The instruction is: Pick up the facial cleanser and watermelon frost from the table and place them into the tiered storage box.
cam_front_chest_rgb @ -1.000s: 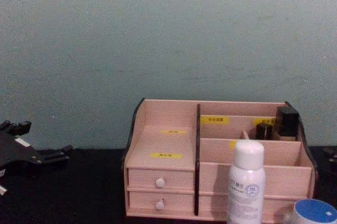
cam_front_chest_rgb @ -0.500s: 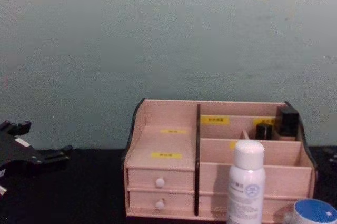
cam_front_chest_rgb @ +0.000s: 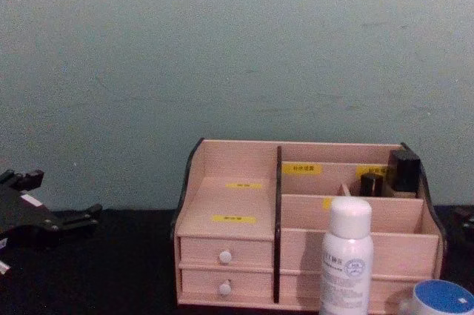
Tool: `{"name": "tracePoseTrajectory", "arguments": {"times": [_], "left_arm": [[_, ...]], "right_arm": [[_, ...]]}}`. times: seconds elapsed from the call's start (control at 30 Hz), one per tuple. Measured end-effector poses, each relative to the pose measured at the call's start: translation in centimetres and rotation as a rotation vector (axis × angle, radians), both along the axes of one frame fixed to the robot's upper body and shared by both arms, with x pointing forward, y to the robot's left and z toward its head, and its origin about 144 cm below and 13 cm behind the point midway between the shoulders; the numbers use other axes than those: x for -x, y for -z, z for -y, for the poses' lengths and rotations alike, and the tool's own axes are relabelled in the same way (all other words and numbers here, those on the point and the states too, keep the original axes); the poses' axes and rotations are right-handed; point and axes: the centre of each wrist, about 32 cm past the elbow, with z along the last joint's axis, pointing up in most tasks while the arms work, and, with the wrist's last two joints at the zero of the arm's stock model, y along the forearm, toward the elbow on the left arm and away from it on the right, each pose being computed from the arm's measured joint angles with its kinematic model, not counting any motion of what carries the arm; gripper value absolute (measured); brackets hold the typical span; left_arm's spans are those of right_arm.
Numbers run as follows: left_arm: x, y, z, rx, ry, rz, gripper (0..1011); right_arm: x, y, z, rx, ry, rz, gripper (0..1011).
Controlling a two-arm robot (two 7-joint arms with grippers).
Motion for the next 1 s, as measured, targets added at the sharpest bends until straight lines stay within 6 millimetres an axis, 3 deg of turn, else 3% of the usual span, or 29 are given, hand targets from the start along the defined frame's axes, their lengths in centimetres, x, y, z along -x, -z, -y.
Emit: {"name": "tracePoseTrajectory", "arguments": {"times": [1.0], "left_arm": [[0.0, 0.0, 0.0, 0.0, 0.0, 0.0, 1001]], "right_arm": [[0.39, -0.21, 0.59, -0.028, -0.002, 0.014, 1000]]}}
